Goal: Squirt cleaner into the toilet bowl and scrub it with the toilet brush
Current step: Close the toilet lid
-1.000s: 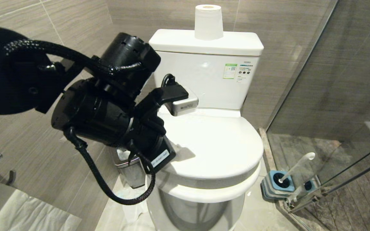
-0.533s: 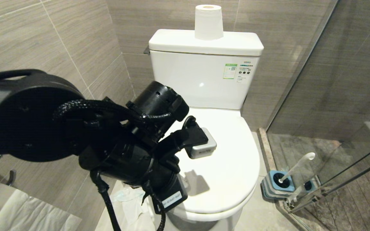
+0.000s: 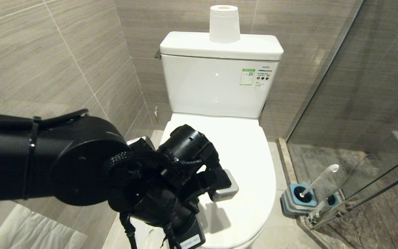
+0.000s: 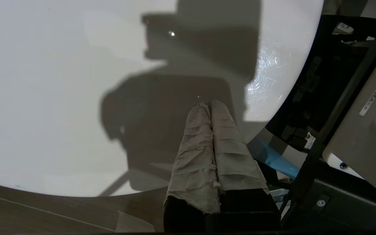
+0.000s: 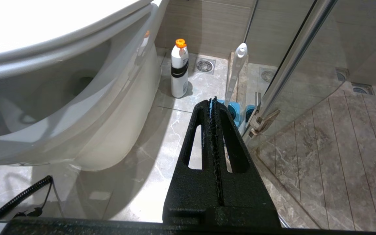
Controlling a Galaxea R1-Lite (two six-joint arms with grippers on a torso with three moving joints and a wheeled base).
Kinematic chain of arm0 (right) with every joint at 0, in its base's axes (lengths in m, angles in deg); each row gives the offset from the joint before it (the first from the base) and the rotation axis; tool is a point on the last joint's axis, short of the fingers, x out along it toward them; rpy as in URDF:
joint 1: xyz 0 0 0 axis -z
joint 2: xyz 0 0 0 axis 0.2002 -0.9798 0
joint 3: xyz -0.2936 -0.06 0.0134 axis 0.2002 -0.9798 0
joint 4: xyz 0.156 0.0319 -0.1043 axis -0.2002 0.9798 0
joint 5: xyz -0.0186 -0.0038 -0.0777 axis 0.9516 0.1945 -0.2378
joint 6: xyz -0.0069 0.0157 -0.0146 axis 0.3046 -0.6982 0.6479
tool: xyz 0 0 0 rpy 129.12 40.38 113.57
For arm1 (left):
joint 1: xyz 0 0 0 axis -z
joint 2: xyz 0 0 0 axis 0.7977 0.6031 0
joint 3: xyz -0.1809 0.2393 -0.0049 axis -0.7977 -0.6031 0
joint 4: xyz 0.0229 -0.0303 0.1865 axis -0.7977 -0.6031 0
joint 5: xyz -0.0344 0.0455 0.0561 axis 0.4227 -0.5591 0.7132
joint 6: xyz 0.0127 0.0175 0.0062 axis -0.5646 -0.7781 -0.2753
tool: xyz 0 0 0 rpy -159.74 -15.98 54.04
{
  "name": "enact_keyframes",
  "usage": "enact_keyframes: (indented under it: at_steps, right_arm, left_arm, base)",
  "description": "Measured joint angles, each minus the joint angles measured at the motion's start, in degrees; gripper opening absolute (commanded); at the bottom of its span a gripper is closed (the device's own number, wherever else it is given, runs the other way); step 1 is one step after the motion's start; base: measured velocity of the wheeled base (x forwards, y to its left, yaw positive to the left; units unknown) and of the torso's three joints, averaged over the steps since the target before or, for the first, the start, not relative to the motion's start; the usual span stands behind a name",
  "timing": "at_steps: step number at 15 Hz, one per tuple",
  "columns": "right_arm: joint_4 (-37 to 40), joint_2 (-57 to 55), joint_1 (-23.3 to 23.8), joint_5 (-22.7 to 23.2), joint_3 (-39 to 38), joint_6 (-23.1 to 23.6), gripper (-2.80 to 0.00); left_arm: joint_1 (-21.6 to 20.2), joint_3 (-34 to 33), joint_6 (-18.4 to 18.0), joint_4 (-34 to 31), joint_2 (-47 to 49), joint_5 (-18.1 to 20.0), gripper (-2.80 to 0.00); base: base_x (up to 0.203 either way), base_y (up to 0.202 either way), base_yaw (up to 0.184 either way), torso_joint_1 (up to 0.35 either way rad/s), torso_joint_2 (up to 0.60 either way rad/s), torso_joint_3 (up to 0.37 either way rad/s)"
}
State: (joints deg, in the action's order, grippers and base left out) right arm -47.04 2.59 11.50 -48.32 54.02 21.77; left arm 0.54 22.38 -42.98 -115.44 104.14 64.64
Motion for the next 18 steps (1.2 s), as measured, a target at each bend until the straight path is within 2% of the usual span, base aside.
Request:
enact_keyframes:
  at_steps: [4, 8, 18]
  right_arm:
    - [0.0, 0.0, 0.0, 0.0, 0.0, 0.0, -2.8]
    - [0.0, 0.0, 0.0, 0.0, 0.0, 0.0, -2.8]
    - [0.0, 0.0, 0.0, 0.0, 0.0, 0.0, -2.8]
  left_arm:
    - [0.4, -2.9, 0.5, 5.3, 2.3, -1.8, -2.8]
    - [0.9, -3.3, 1.1, 13.8, 5.9, -3.9, -2.8]
    - [4.1, -6.5, 3.9, 21.8, 12.0, -6.5, -2.8]
  base:
    - [0.0, 0.0, 0.0, 0.0, 0.0, 0.0]
    - [0.0, 0.0, 0.0, 0.0, 0.0, 0.0]
    - [0.0, 0.0, 0.0, 0.0, 0.0, 0.0]
